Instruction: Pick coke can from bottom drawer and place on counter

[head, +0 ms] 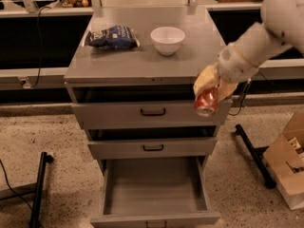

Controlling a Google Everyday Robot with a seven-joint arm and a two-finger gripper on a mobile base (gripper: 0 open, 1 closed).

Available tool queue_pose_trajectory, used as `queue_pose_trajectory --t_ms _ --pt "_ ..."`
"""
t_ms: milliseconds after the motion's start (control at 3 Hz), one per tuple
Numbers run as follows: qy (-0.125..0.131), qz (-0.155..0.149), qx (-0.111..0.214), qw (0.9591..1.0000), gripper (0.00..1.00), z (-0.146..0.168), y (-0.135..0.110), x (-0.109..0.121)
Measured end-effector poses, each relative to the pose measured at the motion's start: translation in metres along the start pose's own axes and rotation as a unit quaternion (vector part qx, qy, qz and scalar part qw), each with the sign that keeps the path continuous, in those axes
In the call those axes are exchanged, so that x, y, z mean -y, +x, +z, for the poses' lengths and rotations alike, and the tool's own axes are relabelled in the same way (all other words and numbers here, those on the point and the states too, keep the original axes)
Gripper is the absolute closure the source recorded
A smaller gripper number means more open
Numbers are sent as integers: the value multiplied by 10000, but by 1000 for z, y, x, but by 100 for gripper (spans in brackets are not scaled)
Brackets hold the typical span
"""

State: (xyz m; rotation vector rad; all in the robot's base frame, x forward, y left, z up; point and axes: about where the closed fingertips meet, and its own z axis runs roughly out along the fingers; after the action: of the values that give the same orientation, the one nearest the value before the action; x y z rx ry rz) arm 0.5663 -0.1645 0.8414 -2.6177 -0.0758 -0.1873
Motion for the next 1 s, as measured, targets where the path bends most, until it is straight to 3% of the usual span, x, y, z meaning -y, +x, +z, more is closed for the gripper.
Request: queue_pose_trajectory --t_ms 333,667,1000 --pt "209 268 -9 9994 100 -20 34 21" --pt "507 997 -416 9928 100 -40 81 35" --pt "573 1859 -608 9790 100 -40 120 41"
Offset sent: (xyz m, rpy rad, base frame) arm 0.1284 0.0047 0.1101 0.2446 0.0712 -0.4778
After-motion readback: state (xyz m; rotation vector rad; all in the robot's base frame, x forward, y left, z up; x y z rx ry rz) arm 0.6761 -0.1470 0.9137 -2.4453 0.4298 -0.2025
